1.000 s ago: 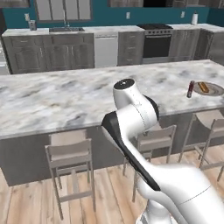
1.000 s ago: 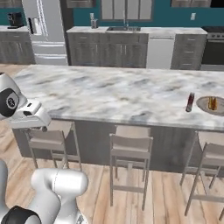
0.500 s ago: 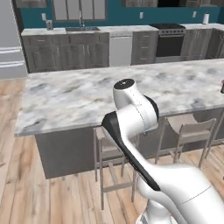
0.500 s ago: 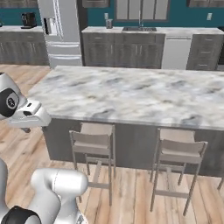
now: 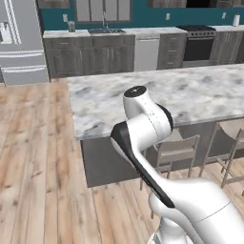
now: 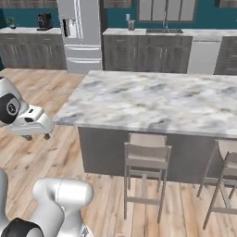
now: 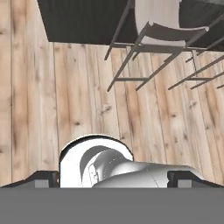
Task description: Move the hot dog bun to the plate on the dining table and place the condiment next to that plate. Then navigate to the fridge and take the sausage and place it on the plate as well.
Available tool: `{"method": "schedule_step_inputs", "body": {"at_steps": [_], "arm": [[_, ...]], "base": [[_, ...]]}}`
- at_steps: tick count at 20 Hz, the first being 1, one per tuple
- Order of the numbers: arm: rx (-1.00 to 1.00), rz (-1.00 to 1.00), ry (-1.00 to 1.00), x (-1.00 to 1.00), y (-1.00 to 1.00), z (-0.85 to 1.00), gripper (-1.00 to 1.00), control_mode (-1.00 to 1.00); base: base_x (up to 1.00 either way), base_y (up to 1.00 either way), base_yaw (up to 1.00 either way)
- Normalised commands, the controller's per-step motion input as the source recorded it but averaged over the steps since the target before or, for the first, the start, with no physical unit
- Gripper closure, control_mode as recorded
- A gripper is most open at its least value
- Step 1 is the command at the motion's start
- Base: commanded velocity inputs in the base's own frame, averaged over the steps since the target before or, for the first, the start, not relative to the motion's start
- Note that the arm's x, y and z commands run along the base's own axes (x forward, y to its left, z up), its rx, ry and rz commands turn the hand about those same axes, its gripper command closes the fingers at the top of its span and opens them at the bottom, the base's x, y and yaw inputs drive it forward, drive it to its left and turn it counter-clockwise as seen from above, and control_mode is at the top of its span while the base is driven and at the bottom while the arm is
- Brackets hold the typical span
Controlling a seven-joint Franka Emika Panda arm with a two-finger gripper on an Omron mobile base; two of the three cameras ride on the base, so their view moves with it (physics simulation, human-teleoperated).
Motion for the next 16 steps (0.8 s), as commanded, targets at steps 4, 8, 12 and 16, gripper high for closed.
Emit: {"method": "schedule_step_inputs", "body": {"at_steps": [4,8,12,16], "arm": [[0.00,0.00,0.00,0.00,0.00,0.00,-1.00,1.00],[0.00,0.00,0.00,0.00,0.00,0.00,-1.00,1.00],[0.00,0.00,0.00,0.00,0.00,0.00,-1.00,1.00],[0.00,0.00,0.00,0.00,0.00,0.00,-1.00,1.00]], "base": [[0.13,1.00,0.00],[0.38,1.00,0.00],[0.71,1.00,-0.02],[0.86,1.00,-0.06]]}}
